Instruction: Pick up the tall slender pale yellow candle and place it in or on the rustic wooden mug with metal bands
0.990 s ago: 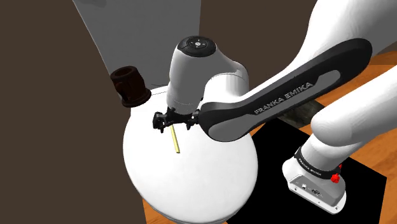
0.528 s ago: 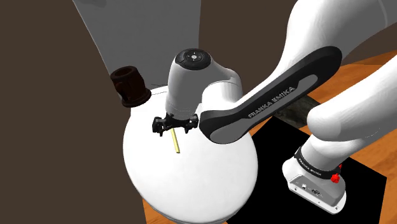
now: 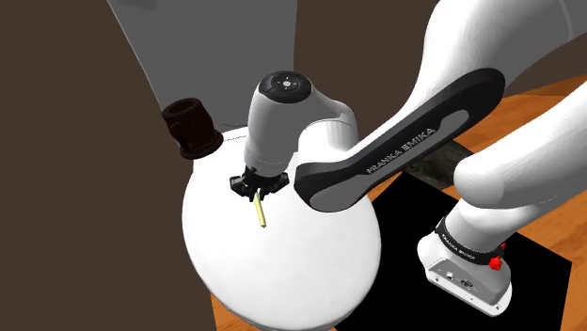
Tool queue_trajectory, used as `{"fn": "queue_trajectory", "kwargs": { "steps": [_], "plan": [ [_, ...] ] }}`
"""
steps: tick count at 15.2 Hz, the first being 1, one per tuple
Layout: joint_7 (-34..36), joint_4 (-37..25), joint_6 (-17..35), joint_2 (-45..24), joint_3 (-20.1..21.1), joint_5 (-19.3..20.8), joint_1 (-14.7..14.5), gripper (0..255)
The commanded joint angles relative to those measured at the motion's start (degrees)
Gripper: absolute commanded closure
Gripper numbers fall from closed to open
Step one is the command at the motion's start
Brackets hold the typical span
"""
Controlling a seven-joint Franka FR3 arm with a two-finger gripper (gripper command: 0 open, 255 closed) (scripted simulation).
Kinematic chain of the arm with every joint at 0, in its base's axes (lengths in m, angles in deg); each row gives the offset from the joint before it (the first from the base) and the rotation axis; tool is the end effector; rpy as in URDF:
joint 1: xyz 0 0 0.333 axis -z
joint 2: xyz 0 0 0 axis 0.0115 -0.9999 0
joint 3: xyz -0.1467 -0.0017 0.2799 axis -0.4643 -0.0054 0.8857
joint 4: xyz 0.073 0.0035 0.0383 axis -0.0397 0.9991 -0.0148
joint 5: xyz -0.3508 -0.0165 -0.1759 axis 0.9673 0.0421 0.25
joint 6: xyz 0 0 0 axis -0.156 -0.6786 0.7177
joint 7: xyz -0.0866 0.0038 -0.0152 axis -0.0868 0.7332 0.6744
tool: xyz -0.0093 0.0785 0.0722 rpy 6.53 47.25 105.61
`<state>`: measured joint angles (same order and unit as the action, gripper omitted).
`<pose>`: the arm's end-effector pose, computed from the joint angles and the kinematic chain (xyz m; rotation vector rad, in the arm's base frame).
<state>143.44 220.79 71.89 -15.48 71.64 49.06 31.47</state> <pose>0.3574 0.3257 0.3287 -2.9204 0.7120 -0.4914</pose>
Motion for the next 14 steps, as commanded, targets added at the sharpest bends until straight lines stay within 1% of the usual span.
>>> {"fn": "queue_trajectory", "kwargs": {
  "steps": [1, 6, 7, 10, 14],
  "plan": [
    [0.0, 0.1, 0.0, -0.1, 0.1, 0.0, 0.0, 255],
    [0.4, 0.0, 0.1, -0.3, 0.7, 0.4, 0.6, 255],
    [0.0, 0.1, 0.0, -0.1, 0.1, 0.0, 0.0, 255],
    [-3.1, -0.5, -2.4, 2.0, -5.1, -3.7, -5.2, 255],
    [-6.3, -1.6, -5.9, 4.7, -9.9, -7.5, -9.9, 255]
  ]
}}
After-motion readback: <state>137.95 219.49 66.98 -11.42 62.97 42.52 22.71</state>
